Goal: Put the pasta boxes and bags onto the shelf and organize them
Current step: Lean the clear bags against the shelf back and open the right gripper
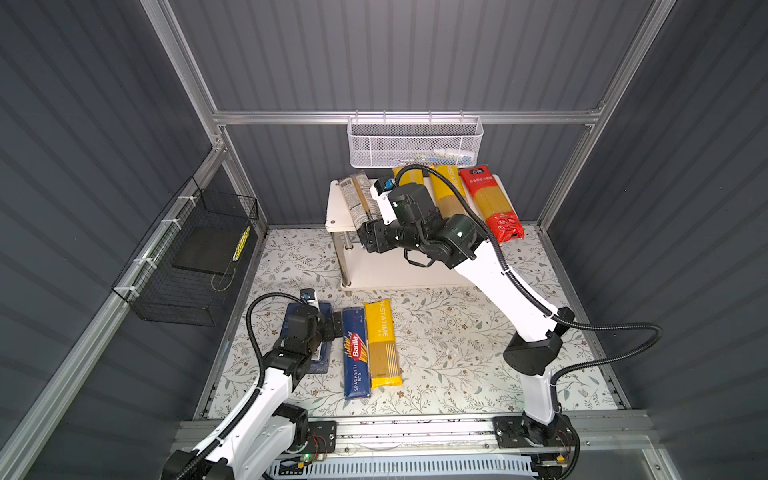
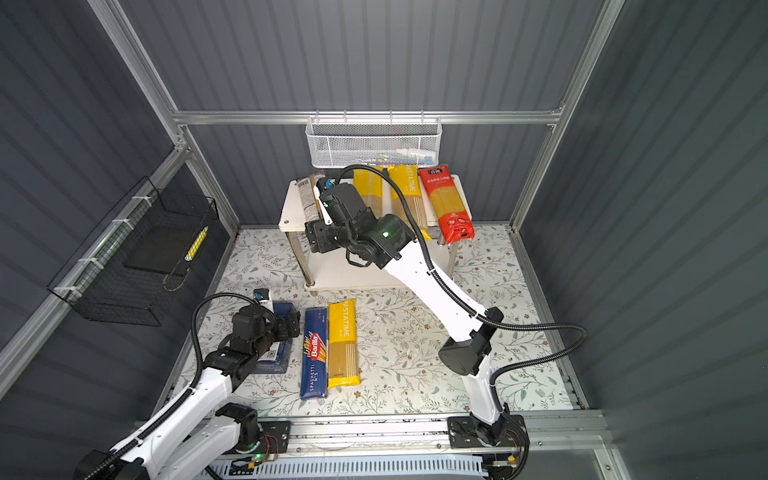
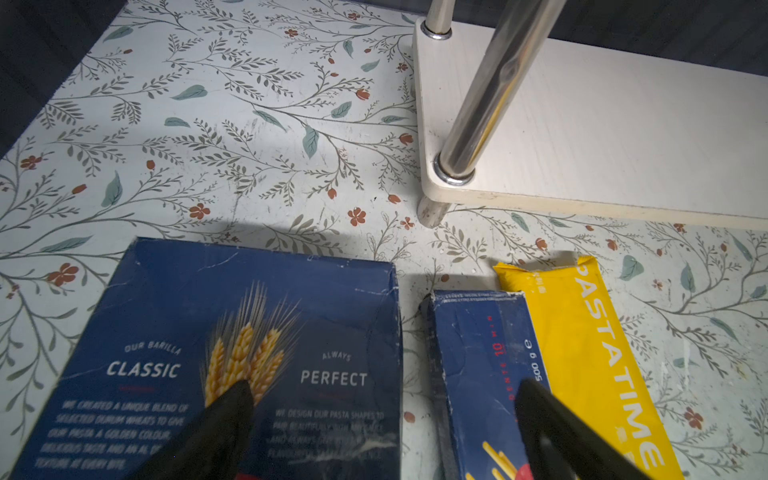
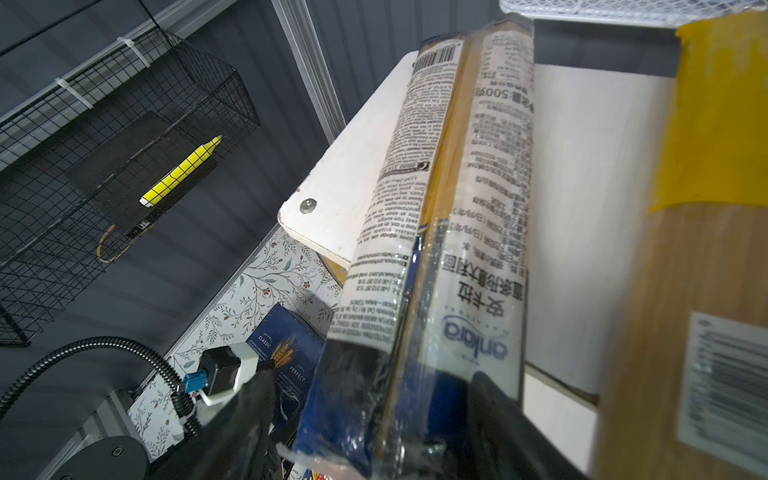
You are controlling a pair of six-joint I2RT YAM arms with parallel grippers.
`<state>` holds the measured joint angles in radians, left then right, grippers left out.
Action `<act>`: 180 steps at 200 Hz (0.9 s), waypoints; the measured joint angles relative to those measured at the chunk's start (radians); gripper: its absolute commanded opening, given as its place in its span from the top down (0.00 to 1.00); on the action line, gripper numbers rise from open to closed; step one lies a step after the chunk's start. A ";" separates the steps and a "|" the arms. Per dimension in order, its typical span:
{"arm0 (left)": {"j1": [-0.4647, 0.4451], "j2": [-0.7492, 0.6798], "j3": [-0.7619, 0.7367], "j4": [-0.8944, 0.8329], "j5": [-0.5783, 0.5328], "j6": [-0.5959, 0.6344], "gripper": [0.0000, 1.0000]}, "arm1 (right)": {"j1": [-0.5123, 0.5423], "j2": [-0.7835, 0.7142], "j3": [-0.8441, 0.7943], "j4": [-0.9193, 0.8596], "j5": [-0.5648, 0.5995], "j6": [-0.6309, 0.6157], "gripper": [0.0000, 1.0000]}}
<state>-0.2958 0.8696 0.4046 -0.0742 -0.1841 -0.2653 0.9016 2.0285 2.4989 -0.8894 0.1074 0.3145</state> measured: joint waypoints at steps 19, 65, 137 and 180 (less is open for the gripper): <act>0.000 0.000 0.000 0.000 0.000 0.000 0.01 | 0.006 0.000 0.001 0.001 -0.015 0.003 0.25; 0.000 -0.003 0.000 0.000 0.000 0.000 0.01 | 0.014 0.000 0.002 0.006 -0.051 0.016 0.25; 0.000 -0.012 0.000 0.000 0.000 0.000 0.01 | 0.029 0.000 0.002 0.017 -0.089 0.020 0.25; 0.000 -0.015 0.000 0.000 0.000 0.000 0.01 | 0.034 -0.003 0.001 0.012 -0.085 0.013 0.23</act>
<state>-0.2958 0.8543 0.4046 -0.0746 -0.1844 -0.2653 0.9360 2.0254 2.5000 -0.8776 0.0223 0.3271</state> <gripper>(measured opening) 0.993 0.765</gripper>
